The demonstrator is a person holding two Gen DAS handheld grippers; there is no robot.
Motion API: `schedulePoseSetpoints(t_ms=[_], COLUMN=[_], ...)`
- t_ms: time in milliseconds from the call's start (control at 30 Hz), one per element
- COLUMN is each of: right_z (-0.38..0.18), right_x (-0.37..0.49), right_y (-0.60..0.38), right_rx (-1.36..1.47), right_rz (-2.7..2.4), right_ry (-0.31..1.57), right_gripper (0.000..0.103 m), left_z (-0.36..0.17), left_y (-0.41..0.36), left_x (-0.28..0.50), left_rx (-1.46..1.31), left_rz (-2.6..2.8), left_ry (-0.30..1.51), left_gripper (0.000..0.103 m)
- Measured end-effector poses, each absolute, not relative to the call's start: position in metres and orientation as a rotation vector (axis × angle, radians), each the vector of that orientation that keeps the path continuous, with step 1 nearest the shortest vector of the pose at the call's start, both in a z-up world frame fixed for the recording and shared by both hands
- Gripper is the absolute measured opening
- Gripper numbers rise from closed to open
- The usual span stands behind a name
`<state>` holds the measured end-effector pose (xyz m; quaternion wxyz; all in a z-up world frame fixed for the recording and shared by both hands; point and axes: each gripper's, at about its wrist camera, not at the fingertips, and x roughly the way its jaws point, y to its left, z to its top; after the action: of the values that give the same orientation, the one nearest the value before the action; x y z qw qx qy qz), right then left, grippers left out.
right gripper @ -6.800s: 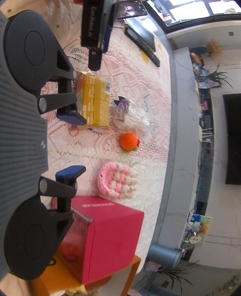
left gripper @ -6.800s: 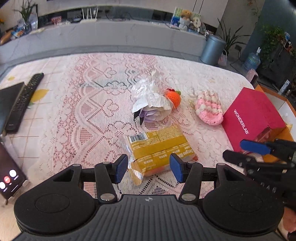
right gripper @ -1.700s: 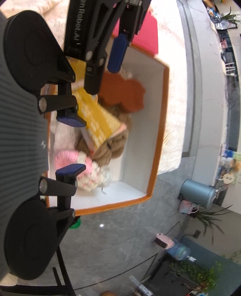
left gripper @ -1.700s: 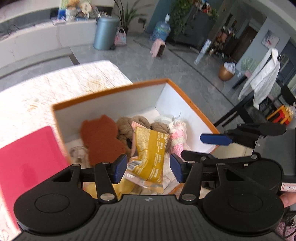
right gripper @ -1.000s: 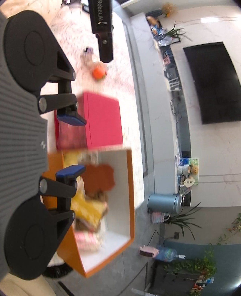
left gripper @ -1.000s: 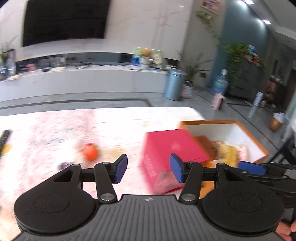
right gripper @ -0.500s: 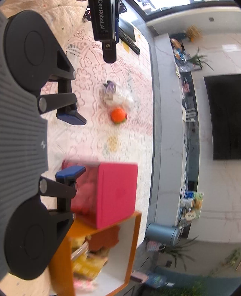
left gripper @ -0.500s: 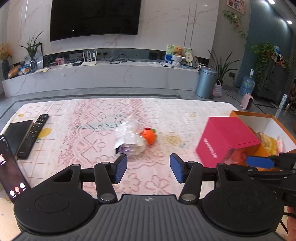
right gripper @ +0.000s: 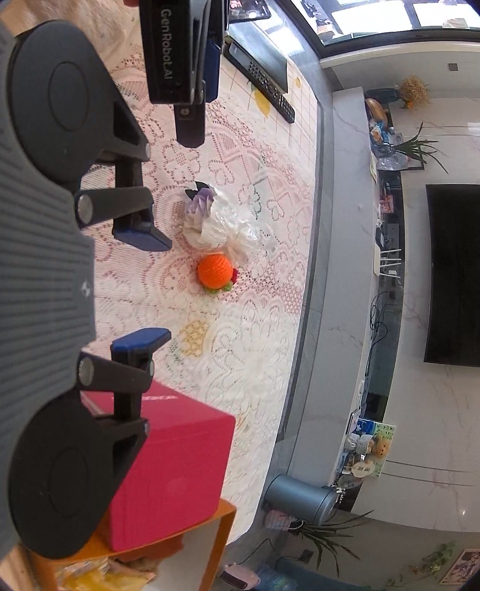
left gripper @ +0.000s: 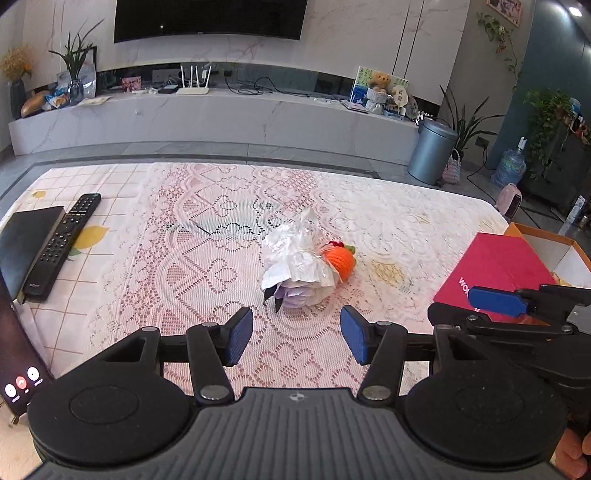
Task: Organize soft objects
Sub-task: 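Grasp the white plastic-wrapped bundle with the left tool while the right tool grasps the orange crocheted ball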
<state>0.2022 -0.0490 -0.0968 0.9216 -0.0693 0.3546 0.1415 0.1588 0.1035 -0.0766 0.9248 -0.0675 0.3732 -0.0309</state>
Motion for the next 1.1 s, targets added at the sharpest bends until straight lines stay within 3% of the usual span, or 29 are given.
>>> schedulePoseSetpoints(t_ms=[633,867,1000,1100], right_z=[-0.147,-0.155,-0.160,-0.161], right_x=[0.297,0.313,0.316,0.317], right_y=[-0.022,-0.027,-0.024,-0.021], right_rx=[-0.157,-0.144,-0.149,-0.142], right_rz=[0.251,0.234,0.262,0.287], right_ry=[0.756,0.764,0.757,0.757], right_gripper=[0.042,0.044,0.044,0.044], left_z=[-0.125,-0.145,-0.156,-0.161], left_y=[0.110,0.107,0.119,0.126], left_x=[0.278,0.290,0.295,0.294], left_rx=[-0.256,-0.221,-0.338,-0.399], left_rz=[-0.117,-0.151,-0.201,-0.228], left_ry=[0.894,0.927,0.983,0.983], left_gripper=[0.077,0.092,0.088,0.076])
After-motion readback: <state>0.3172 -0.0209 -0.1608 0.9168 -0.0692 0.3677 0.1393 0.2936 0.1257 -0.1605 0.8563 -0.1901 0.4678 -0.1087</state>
